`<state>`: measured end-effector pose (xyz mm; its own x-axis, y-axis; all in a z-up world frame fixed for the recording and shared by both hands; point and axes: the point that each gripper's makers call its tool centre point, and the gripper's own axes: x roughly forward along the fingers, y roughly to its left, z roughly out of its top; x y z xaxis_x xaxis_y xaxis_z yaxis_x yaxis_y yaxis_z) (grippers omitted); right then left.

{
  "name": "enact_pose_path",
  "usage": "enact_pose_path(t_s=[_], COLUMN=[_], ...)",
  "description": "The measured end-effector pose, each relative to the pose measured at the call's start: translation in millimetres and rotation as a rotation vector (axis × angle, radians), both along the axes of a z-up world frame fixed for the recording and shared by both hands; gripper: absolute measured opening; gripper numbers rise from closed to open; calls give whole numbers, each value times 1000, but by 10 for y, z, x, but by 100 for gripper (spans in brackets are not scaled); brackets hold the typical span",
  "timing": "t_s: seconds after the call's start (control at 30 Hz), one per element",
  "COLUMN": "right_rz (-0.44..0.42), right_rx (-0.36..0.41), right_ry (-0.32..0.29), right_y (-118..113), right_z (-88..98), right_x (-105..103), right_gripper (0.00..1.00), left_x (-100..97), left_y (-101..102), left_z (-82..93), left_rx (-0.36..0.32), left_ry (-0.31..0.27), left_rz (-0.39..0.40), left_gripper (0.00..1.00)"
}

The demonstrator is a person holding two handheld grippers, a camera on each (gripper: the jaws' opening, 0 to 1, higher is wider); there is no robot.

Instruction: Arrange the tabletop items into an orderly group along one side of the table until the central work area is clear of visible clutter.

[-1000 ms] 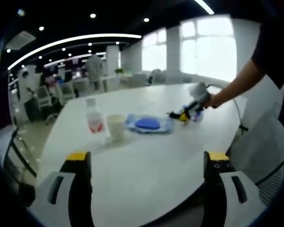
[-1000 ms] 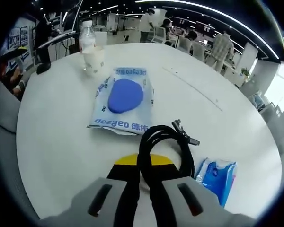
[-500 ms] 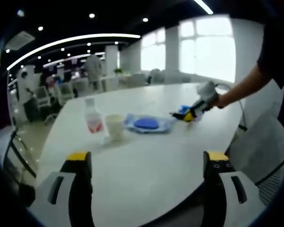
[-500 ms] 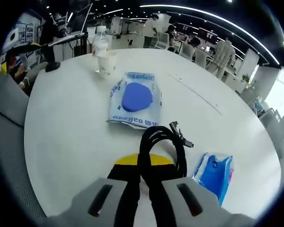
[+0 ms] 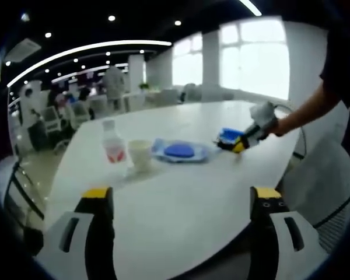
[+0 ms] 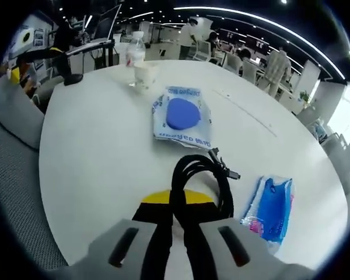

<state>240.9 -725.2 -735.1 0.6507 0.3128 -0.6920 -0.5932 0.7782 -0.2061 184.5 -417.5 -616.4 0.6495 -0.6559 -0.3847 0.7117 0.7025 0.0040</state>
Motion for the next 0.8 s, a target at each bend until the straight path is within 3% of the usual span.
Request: enact_pose_path(t_s=[0.63, 0.8], right_rz=[10, -13], right_rx=[-24, 0], right_ry=[73, 88], right_y=[-16, -19], right_z=[-236, -252], right_x=[-302, -332], right_gripper=[7, 9], left_x=[-6, -10], left_y=[-15, -15], left_z=[-3, -21], left_rx=[3, 4], left_ry=[0, 14], left_rz=[-4, -5], left_gripper=[94, 93])
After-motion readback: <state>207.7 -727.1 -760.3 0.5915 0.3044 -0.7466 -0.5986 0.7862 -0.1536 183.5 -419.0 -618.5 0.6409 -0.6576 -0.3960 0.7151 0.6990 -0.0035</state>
